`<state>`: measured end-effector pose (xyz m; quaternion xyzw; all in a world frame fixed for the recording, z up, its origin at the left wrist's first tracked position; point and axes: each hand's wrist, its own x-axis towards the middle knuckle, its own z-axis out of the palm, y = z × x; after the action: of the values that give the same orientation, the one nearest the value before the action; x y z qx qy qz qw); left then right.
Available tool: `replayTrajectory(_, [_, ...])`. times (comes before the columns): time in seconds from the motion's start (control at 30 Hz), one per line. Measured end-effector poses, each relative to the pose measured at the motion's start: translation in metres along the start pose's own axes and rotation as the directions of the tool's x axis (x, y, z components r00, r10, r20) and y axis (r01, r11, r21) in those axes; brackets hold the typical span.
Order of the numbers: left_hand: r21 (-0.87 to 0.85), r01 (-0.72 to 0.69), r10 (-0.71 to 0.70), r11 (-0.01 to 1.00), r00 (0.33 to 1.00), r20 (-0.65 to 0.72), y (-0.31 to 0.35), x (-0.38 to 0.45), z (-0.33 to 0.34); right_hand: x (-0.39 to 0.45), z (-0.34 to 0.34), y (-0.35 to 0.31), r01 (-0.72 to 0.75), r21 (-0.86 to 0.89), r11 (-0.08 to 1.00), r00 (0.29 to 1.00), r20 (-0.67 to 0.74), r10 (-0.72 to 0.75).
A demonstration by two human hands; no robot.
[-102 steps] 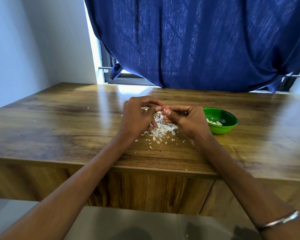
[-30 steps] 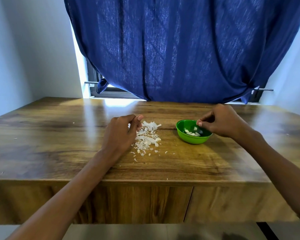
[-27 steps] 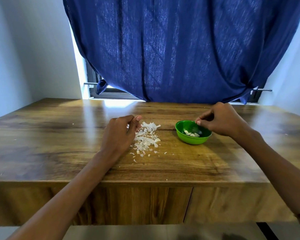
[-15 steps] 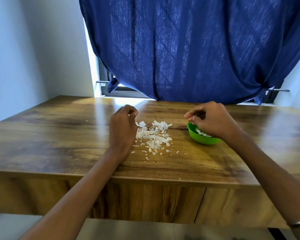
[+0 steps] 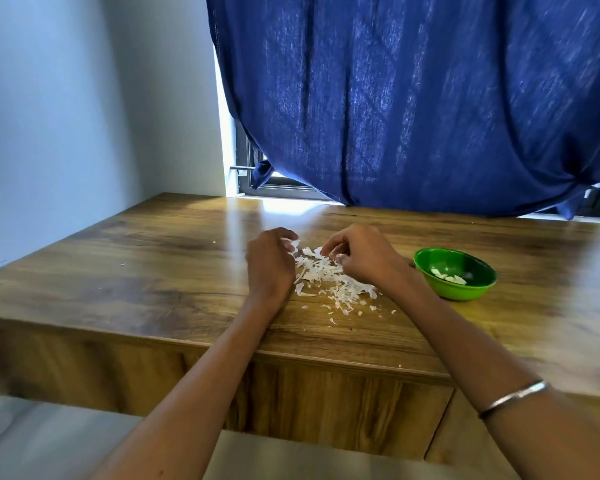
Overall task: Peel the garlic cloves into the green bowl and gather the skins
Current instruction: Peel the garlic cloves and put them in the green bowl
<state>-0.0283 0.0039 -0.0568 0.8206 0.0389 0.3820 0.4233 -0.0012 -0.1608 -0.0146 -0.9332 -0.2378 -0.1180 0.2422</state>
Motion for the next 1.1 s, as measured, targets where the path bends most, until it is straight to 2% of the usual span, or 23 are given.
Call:
replayTrajectory(0.17, [0.027, -0.040, 0.036, 0.999, 0.988, 0.150, 0.001, -0.001, 0.003, 0.004, 0.002, 0.006, -0.067, -0.078, 0.995, 0.994, 0.085, 0.073])
replayTrajectory(0.33, [0.104, -0.114, 0.079, 0.988, 0.952, 0.294, 0.002, 0.001, 0.010, -0.006, -0.023, 0.016, -0.115, -0.053, 0.992, 0.975, 0.183, 0.123])
replayTrajectory(0.53, [0.094, -0.156, 0.115, 0.983, 0.931, 0.345, 0.006, 0.002, 0.012, -0.007, -0.034, 0.022, -0.108, -0.054, 0.993, 0.986, 0.119, 0.114])
replayTrajectory(0.73, [-0.031, -0.204, 0.204, 0.978, 0.932, 0.300, 0.011, -0.002, 0.012, -0.009, -0.038, 0.020, -0.088, -0.048, 0.995, 0.991, 0.095, 0.092])
replayTrajectory(0.9, [0.039, -0.204, 0.171, 0.978, 0.897, 0.407, 0.013, -0.003, 0.013, -0.008, -0.025, 0.011, -0.043, -0.047, 0.998, 0.993, 0.105, 0.048])
replayTrajectory(1.1, [0.059, -0.227, 0.181, 0.972, 0.888, 0.423, 0.011, -0.002, 0.009, -0.003, -0.009, 0.010, 0.000, -0.057, 0.998, 0.989, 0.145, 0.008])
